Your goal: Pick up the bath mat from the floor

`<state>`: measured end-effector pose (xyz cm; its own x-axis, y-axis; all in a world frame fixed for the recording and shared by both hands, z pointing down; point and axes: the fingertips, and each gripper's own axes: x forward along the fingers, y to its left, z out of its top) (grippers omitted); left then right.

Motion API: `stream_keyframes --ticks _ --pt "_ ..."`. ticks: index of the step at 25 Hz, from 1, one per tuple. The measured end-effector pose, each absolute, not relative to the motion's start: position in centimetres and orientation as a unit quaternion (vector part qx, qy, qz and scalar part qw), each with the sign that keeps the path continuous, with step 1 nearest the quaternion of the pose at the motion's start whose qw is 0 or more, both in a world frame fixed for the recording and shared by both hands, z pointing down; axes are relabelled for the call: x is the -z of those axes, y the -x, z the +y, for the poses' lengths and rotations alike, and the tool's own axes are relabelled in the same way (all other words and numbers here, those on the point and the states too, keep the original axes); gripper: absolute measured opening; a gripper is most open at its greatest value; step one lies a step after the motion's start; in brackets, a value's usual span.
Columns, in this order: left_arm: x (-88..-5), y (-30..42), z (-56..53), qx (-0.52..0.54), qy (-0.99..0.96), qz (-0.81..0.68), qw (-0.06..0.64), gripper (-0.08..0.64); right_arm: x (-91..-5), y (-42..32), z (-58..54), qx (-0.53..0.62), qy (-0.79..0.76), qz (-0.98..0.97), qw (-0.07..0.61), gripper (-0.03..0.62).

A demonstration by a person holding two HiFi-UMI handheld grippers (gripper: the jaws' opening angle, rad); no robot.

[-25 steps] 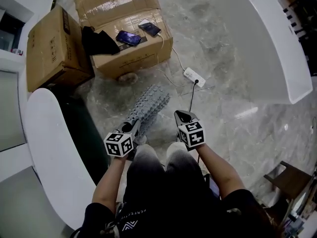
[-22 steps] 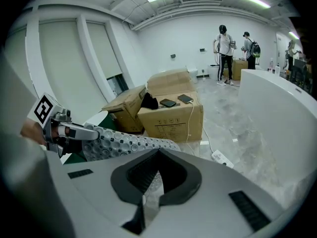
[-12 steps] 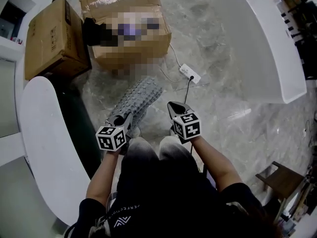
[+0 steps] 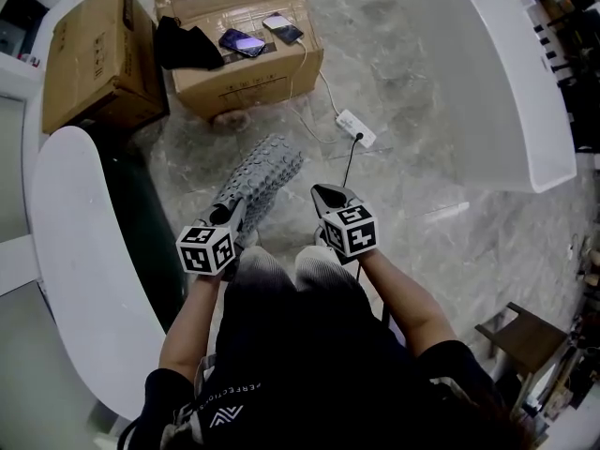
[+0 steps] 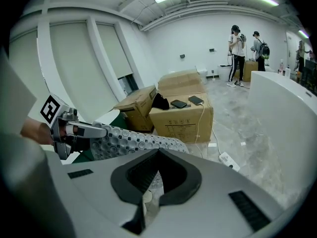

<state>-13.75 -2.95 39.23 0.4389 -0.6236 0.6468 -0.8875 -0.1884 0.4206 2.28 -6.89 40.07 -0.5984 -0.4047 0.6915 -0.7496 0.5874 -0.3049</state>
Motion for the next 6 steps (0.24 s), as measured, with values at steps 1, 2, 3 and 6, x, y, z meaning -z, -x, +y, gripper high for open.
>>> stream_keyframes --ticks 1,2,3,6 --pt "-39.2 13.8 -2.9 -0.167 -0.751 -0.504 0.392 0.028 -40.2 -2.3 -6.7 -0.299 -0.34 -0.843 0.291 -0.002" --pt "-39.2 13.9 -2.8 -0.165 -0.75 -0.507 0.393 0.028 -40.3 -2.3 -6.4 -0.299 -0.338 -0.843 0.292 -0.002" --pt "-39.1 14.0 -2.7 -0.164 -0.749 -0.509 0.392 0.028 -40.3 -2.3 -6.1 -0.299 -0.336 -0.843 0.294 -0.002" --pt "-39.0 14.2 -2.3 -0.164 -0.747 -0.515 0.388 0.028 -40.4 -2.2 -5.3 -0.299 -0.329 -0.845 0.297 -0.002"
